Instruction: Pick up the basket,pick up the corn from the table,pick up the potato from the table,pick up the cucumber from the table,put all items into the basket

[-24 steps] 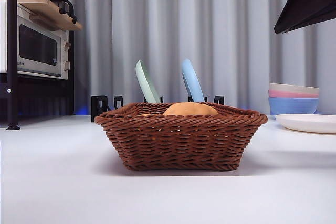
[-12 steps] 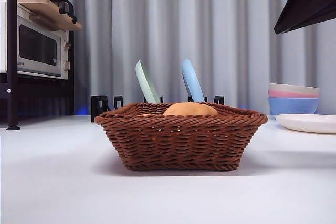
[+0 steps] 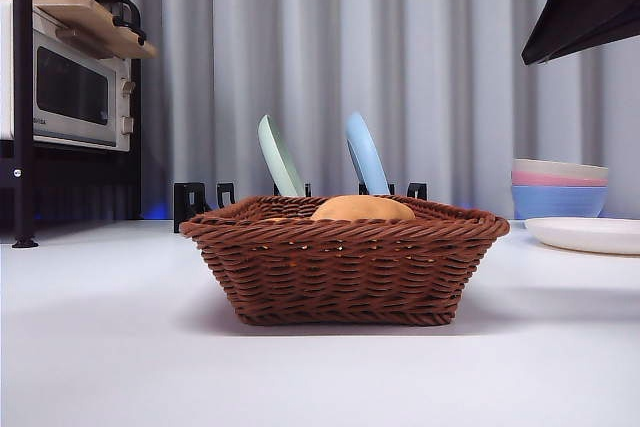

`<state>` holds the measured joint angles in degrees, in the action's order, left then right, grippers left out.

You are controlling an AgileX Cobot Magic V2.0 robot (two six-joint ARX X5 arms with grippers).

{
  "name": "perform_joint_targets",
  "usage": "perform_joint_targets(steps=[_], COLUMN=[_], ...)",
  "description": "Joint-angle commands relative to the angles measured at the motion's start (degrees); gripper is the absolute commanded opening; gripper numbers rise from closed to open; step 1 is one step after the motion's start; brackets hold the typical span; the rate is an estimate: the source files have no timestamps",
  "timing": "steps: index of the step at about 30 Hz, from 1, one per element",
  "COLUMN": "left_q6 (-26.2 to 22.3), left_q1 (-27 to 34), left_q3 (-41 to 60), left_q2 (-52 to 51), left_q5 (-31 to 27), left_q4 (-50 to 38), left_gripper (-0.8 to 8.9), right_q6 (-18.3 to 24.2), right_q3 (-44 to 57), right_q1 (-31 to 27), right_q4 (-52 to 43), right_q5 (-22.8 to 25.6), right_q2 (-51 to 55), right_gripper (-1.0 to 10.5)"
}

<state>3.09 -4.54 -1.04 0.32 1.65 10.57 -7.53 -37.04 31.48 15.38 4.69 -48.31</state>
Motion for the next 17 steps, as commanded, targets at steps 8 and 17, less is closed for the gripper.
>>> perform_joint_targets(steps=[8, 17], left_q6=[1.14, 1.14], left_q1=[0.13, 0.13], left_q3=[0.81, 0.81], left_q2=[-0.09, -0.09], left_q5=[-0.13, -0.13], left_q4=[0.17, 0.15], left_gripper=[-0.03, -0.03], right_q6=[-0.46, 1.75], right_q3=[0.24, 0.24], right_q1=[0.0, -0.35], right_q4=[-0.26, 1.81], right_q5=[0.17, 1.38], right_q2=[0.0, 2.71], right_gripper=[0.0, 0.0])
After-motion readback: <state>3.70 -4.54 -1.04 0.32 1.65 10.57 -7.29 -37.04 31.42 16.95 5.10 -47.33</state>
